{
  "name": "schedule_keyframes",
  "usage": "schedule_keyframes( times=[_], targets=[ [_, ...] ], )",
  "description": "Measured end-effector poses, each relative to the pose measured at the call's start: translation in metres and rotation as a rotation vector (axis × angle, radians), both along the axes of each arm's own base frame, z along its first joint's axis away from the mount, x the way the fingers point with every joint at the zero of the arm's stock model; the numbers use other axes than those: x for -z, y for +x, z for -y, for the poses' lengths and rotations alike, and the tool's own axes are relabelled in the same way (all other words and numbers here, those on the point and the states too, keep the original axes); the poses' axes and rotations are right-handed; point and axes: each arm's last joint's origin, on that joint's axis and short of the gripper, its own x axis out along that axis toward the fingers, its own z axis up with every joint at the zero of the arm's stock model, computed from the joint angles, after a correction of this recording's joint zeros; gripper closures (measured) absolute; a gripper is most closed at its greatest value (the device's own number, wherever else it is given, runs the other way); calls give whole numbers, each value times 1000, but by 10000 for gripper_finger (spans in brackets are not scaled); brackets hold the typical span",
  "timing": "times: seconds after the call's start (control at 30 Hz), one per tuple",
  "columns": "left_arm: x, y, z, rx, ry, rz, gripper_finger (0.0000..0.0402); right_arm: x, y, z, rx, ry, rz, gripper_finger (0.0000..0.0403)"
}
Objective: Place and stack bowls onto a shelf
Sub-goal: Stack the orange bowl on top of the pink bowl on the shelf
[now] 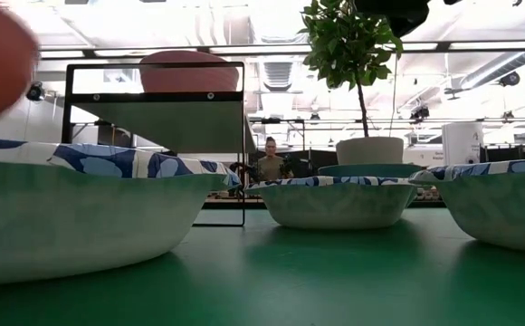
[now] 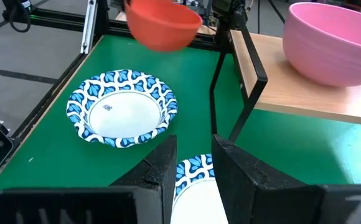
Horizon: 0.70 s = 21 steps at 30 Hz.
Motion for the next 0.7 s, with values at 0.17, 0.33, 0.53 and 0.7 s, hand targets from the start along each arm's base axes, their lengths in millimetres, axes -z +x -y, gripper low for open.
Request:
schedule_keyframes(
  times=[0.17,0.33,0.53,0.7],
  targets=[
    [-48,3,1,-12,-96,79,401,0,0,0,-2,-6,1,314],
    [-101,7,0,41,-136,322,401,0,0,0,-2,-5,1,314],
    [-153,11,-12,229,36,636,401,0,0,0,-2,-6,1,314],
    [-172,12,-40,293,286,689,401,0,0,0,-3,-7,1,314]
  ],
)
